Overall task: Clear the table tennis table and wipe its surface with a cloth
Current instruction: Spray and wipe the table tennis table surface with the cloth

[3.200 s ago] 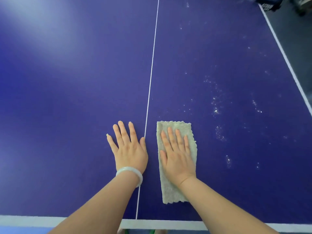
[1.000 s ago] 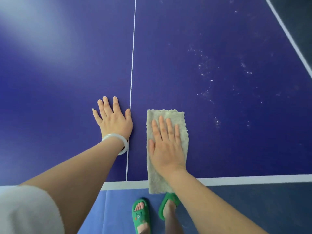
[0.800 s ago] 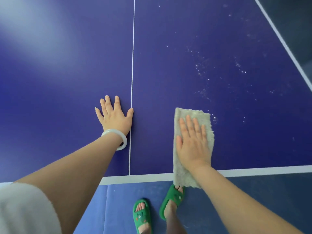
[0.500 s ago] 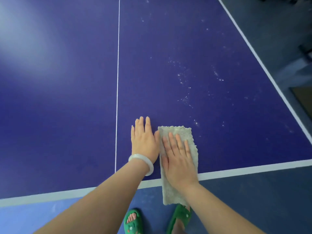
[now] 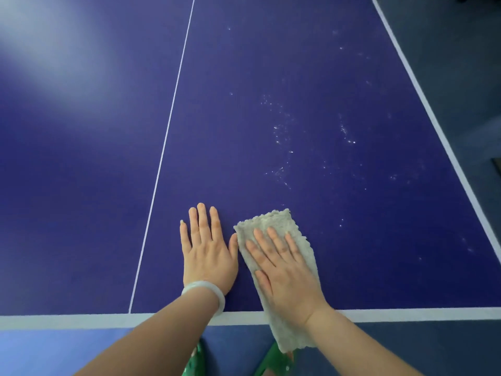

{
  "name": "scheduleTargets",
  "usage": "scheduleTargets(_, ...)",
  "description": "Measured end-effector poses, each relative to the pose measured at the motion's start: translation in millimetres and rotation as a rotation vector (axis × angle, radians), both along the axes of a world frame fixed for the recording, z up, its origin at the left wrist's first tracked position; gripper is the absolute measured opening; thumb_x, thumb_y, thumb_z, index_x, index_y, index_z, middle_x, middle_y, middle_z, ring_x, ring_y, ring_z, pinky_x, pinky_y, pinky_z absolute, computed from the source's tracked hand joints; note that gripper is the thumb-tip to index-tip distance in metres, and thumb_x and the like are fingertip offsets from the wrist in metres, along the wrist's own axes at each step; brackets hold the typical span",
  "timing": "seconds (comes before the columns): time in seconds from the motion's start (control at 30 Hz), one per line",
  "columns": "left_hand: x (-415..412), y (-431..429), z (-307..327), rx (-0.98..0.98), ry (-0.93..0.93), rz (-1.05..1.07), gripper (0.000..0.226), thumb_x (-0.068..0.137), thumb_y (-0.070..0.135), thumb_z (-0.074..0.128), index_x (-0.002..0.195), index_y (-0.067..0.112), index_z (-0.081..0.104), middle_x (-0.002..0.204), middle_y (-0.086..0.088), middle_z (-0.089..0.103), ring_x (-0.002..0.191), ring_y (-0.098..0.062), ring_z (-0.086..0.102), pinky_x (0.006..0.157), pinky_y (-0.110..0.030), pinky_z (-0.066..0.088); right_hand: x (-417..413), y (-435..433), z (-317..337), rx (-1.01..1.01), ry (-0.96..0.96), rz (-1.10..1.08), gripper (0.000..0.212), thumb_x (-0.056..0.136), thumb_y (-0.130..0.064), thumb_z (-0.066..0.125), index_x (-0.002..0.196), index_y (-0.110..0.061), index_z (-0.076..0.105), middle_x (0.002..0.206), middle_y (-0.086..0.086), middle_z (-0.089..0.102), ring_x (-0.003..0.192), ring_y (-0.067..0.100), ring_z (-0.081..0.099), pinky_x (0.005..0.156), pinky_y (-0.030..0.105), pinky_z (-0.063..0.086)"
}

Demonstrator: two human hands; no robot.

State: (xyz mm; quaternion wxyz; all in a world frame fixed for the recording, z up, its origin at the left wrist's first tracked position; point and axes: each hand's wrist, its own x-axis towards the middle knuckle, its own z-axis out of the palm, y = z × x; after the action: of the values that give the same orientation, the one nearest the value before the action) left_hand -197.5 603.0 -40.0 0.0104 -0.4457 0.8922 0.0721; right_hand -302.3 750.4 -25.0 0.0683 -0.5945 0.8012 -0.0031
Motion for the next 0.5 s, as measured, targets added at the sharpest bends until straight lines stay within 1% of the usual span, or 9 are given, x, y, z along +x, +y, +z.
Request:
scheduleTargets(0.07, -1.1, 0.6, 0.2, -0.014, -0.001, 0.003, 0.072, 0.099, 0.052, 0.017, 0.153, 0.005, 0.026, 0.162, -0.015, 0.018, 0.151, -0.030, 0.011, 0.121, -0.051, 0.011, -28.7, -20.3, -2.1, 0.019, -0.003, 0.094, 0.056, 0.103, -0.038, 0.025, 0.157, -0.025, 0.018, 0.165, -0.005, 0.009, 0.153, 0.019, 0.004, 0.122, 0.045, 0.006)
scheduleTargets(0.1, -1.8, 0.6, 0.9, -0.019, -0.002, 0.006, 0.072, 0.098, 0.052, 0.016, 0.153, 0.006, 0.026, 0.162, -0.015, 0.018, 0.151, -0.029, 0.011, 0.121, -0.051, 0.011, -47.2, -29.7, -3.1, 0.020, 0.003, 0.068, 0.057, 0.102, -0.039, 0.022, 0.157, -0.027, 0.016, 0.165, -0.005, 0.010, 0.153, 0.017, 0.003, 0.122, 0.044, 0.003)
scheduleTargets(0.13, -2.1, 0.5, 1.5, -0.025, -0.005, 0.010, 0.073, 0.098, 0.052, 0.014, 0.153, 0.006, 0.026, 0.162, -0.014, 0.018, 0.152, -0.029, 0.010, 0.121, -0.050, 0.010, -66.8, -36.7, -3.9, 0.029, -0.001, -0.012, 0.057, 0.102, -0.041, 0.016, 0.157, -0.028, 0.013, 0.165, -0.006, 0.008, 0.152, 0.016, -0.001, 0.122, 0.043, 0.000)
scheduleTargets(0.2, -2.6, 0.7, 1.7, -0.040, -0.010, 0.016, 0.073, 0.098, 0.053, 0.012, 0.154, 0.008, 0.025, 0.163, -0.013, 0.017, 0.152, -0.027, 0.008, 0.122, -0.049, 0.009, -100.5, -39.9, -4.7, 0.058, -0.010, -0.285, 0.061, 0.098, -0.044, 0.002, 0.157, -0.029, 0.001, 0.166, -0.006, -0.003, 0.151, 0.014, -0.011, 0.122, 0.041, -0.008)
scheduleTargets(0.27, -3.0, 1.2, 1.8, -0.040, -0.012, 0.025, 0.074, 0.097, 0.053, 0.012, 0.154, 0.008, 0.025, 0.163, -0.012, 0.016, 0.152, -0.026, 0.007, 0.122, -0.047, 0.006, -107.5, -32.8, -4.6, 0.056, -0.015, -0.510, 0.063, 0.095, -0.044, -0.005, 0.156, -0.026, -0.006, 0.165, -0.003, -0.009, 0.151, 0.017, -0.014, 0.123, 0.043, -0.008)
scheduleTargets(0.3, -3.5, 1.0, 2.3, -0.041, -0.011, 0.031, 0.074, 0.097, 0.053, 0.012, 0.154, 0.008, 0.025, 0.163, -0.012, 0.016, 0.152, -0.026, 0.007, 0.122, -0.047, 0.006, -98.1, -28.8, -4.0, 0.033, -0.009, -0.553, 0.063, 0.096, -0.043, -0.004, 0.156, -0.025, -0.005, 0.165, -0.001, -0.008, 0.151, 0.019, -0.012, 0.123, 0.045, -0.005)
scheduleTargets(0.37, -3.9, 1.2, 2.7, -0.042, -0.017, 0.037, 0.073, 0.098, 0.053, 0.012, 0.154, 0.009, 0.025, 0.163, -0.011, 0.016, 0.152, -0.025, 0.007, 0.122, -0.046, 0.005, -65.0, -22.6, -1.7, -0.012, 0.002, -0.508, 0.060, 0.100, -0.041, 0.006, 0.157, -0.021, 0.004, 0.165, 0.002, 0.000, 0.152, 0.022, -0.005, 0.123, 0.048, 0.003)
scheduleTargets(0.43, -3.6, 1.2, 2.7, -0.036, -0.021, 0.039, 0.073, 0.098, 0.053, 0.011, 0.155, 0.010, 0.022, 0.164, -0.010, 0.014, 0.152, -0.024, 0.005, 0.122, -0.045, 0.003, -42.6, -27.9, -4.9, -0.031, -0.015, -0.365, 0.059, 0.101, -0.038, 0.016, 0.157, -0.019, 0.013, 0.165, 0.004, 0.008, 0.153, 0.024, 0.001, 0.122, 0.050, 0.009)
scheduleTargets(0.5, -3.0, 0.9, 2.6, -0.032, -0.016, 0.039, 0.073, 0.098, 0.054, 0.010, 0.156, 0.011, 0.020, 0.164, -0.009, 0.011, 0.153, -0.023, 0.003, 0.123, -0.044, 0.002, -43.0, -50.5, -6.3, -0.047, -0.056, -0.233, 0.059, 0.101, -0.038, 0.018, 0.157, -0.020, 0.018, 0.165, 0.003, 0.011, 0.153, 0.023, 0.003, 0.122, 0.050, 0.008)
